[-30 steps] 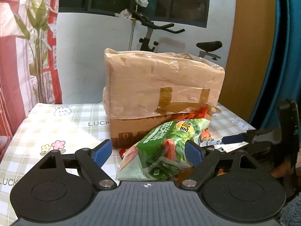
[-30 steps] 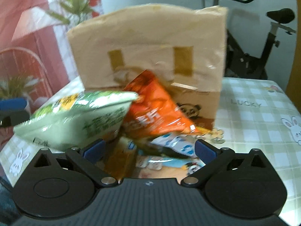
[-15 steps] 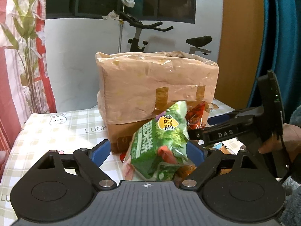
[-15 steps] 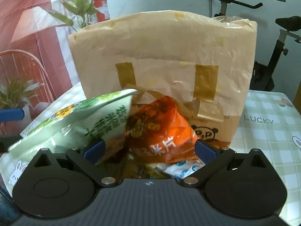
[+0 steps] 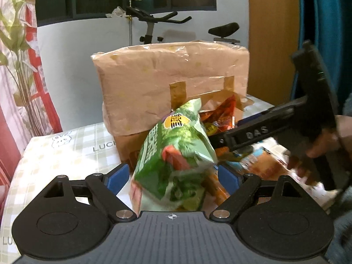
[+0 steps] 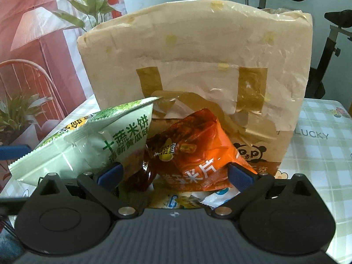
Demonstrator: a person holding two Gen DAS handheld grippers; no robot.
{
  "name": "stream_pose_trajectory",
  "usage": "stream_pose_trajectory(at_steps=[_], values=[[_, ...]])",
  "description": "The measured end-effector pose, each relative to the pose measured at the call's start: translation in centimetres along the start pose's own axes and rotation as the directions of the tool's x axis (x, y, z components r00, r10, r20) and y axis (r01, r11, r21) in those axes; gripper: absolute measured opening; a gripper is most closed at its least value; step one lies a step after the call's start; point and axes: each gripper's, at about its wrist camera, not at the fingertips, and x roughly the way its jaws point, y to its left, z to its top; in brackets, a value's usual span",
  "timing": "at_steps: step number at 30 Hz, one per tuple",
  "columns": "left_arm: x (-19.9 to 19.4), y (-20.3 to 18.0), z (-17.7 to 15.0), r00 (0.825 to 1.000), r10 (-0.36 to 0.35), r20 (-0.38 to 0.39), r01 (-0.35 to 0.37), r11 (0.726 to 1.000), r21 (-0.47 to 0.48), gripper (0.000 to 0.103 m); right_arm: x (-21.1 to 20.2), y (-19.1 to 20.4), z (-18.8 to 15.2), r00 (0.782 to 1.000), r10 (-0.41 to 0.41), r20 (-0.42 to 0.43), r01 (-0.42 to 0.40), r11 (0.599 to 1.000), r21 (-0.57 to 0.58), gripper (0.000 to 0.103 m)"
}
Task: Organize snacks
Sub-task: 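Grasp the green-and-white rice cracker bag with the left tool, then grasp the bread packet with the right tool while the left tool holds the cracker bag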
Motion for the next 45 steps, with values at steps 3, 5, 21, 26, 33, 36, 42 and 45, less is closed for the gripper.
stream_pose_trajectory(at_steps=[3,5,21,26,33,36,42,45], values=[[1.7,-0.3,0.4,1.000,0.021,0.004,-0.021,1.000,0.003,0.089,-0.1,-0.1,0.2,1.000,-0.002,0.004,0.002,1.000,0.008,0.103],[2.6,-0.4,0.6,0.999,0.041,0.004,-0.041,0.999,0.010,0.089,-0.2,-0.2,0.3,1.000,-0.007,0.007,0.007,1.000,0.010,0.103],[5.6,0.5,0.9,0.985,0.168,-0.045,-0.171,0.982,-0.083,0.069,-3.2,-3.9,-2.4,0.996,-0.094,0.008,0.094,0.995,0.044,0.103],[3.2,1.9,0.4,0.984,0.173,-0.037,-0.177,0.963,-0.202,0.068,-3.9,-4.3,-4.9,0.991,-0.120,-0.052,0.122,0.992,0.036,0.099],[0.3,2.5,-0.4,0.981,0.191,-0.034,-0.191,0.923,-0.335,0.067,-3.3,-2.8,-6.2,0.988,-0.116,-0.106,0.119,0.993,0.015,0.095],[-0.4,2.6,-0.9,0.980,0.197,-0.035,-0.196,0.912,-0.360,0.068,-2.7,-2.4,-6.1,0.986,-0.131,-0.107,0.132,0.991,-0.003,0.095],[-0.5,2.3,-1.0,0.980,0.193,-0.047,-0.196,0.906,-0.374,0.068,-1.6,-2.2,-6.5,0.982,-0.160,-0.102,0.156,0.987,-0.049,0.096],[-0.4,2.4,-1.0,0.981,0.187,-0.045,-0.191,0.909,-0.371,0.068,-1.6,-2.2,-6.6,0.982,-0.162,-0.099,0.156,0.986,-0.059,0.096]])
